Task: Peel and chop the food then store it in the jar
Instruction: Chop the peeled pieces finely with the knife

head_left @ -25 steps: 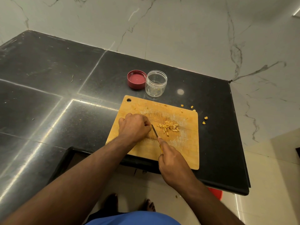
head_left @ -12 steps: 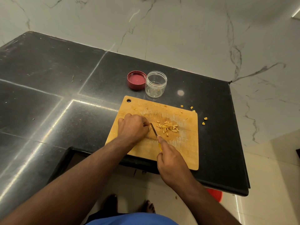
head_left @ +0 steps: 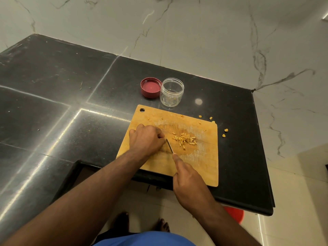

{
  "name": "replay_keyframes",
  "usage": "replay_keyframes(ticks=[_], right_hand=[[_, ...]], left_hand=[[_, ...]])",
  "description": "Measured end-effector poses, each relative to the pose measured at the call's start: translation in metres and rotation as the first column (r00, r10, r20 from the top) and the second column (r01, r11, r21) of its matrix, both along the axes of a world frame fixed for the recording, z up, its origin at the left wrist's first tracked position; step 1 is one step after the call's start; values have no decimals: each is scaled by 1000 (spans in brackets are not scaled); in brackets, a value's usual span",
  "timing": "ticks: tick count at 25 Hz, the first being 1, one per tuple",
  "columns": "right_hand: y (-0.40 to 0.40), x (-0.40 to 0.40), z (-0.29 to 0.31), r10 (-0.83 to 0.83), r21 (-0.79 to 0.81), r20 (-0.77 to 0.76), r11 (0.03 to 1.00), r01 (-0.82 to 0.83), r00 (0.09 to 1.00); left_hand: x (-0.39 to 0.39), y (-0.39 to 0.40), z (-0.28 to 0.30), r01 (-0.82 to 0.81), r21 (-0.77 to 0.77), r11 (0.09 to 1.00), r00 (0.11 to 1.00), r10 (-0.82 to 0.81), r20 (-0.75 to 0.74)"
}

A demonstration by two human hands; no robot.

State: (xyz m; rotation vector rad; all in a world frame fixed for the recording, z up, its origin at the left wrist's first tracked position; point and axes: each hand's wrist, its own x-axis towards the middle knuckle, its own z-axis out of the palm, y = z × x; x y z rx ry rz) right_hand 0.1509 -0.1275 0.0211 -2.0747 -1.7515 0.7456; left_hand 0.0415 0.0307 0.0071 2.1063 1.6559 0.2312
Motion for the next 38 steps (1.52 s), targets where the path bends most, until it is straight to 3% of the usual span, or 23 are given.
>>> replay_keyframes(ticks=[8,20,26,30,38], right_hand=[[-2,5,4,-50,46,-81,997,54,995],[24,-4,2,1,-18,36,1000,-1,999],[-8,-4,3,-22,-19,-23,1000,21,1000],[-10,2,5,-62,77,-53,995,66,997],[10,-1,4,-19,40,-55,999,21,998]], left_hand=[[-4,-3,-3,30,22,999,999,-31,10],[-2,-2,2,11,9,1000,1000,-10,-13],[-2,-2,1,3,13,1000,1000,-3,-14],[-4,-3,3,24,31,999,999,-23,-27],[-5,-4,-1,27,48,998,999,-25,-27]])
